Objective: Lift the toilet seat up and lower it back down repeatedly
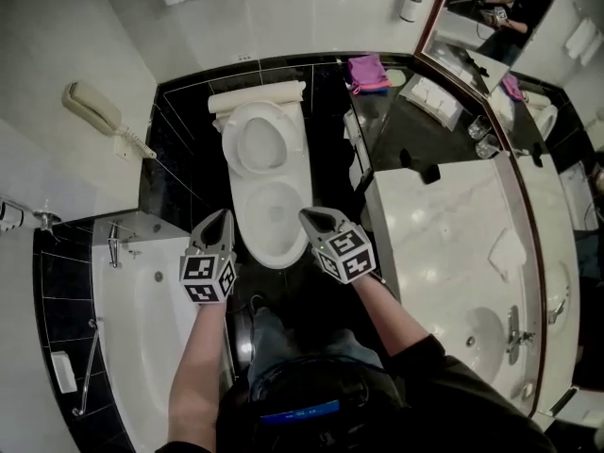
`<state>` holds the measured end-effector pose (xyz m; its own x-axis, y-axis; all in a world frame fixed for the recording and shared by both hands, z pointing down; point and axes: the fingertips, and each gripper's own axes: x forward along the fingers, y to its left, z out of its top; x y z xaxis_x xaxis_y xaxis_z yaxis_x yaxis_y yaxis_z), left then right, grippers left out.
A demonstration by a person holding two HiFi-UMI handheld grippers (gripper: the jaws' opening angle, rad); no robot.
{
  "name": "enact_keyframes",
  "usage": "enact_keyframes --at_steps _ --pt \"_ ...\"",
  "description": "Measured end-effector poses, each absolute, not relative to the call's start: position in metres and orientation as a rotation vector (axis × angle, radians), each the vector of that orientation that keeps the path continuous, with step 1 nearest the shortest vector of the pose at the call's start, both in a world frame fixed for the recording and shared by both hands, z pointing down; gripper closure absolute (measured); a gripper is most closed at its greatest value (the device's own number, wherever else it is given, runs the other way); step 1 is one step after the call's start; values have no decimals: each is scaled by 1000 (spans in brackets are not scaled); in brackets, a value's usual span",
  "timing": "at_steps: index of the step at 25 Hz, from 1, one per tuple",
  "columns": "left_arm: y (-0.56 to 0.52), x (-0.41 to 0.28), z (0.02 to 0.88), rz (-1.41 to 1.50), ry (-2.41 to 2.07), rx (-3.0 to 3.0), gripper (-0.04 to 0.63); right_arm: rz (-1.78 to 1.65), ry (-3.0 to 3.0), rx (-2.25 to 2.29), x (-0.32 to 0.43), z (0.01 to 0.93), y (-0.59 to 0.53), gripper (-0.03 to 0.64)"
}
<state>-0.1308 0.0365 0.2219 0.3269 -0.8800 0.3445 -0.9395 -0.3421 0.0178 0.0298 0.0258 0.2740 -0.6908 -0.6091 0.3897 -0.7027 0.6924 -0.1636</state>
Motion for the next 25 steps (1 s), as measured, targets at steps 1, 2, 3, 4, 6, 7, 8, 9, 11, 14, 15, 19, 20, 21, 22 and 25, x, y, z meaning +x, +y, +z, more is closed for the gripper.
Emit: enact_keyframes --at_steps 1,2,3,4,6,7,8,9,11,14,15,19,20,21,22,25 --pt "46 -129 218 409 -1662 2379 611 429 -2603 1033 32 270 31 598" --pt "55 -128 214 407 -1667 2379 611 425 -2605 1027 34 266 37 598" --pt "63 -126 211 397 -1671 2373 611 420 -2607 1021 36 263 43 598" --pt "70 -125 208 382 -1675 2364 611 414 -2609 1016 38 260 48 598" --pt "85 -122 206 366 -1677 2351 611 402 -2612 1009 44 256 58 598" --pt "92 -120 206 367 -1675 2348 611 398 -2614 1008 46 254 63 598" --pt "98 -118 206 368 -1673 2344 611 393 -2616 1007 48 252 67 597" --pt "104 -117 207 366 -1670 2339 611 390 -2617 1007 51 251 70 598" --pt "113 -114 209 357 -1668 2326 611 386 -2615 1008 58 250 77 598" --pt "123 -109 209 331 -1673 2314 612 384 -2611 1011 68 251 83 597" --pt "125 -108 209 329 -1679 2314 611 384 -2610 1012 70 252 84 598" --pt "131 -101 209 359 -1693 2327 611 392 -2608 1008 75 256 90 598" --pt "131 -99 209 361 -1692 2332 611 391 -2608 1007 76 256 91 597" --pt "131 -97 208 361 -1691 2335 611 391 -2608 1007 76 257 91 598" --pt "130 -96 208 362 -1689 2338 611 390 -2609 1007 75 257 90 597" --pt "129 -94 208 361 -1683 2344 611 394 -2610 1001 73 257 90 597"
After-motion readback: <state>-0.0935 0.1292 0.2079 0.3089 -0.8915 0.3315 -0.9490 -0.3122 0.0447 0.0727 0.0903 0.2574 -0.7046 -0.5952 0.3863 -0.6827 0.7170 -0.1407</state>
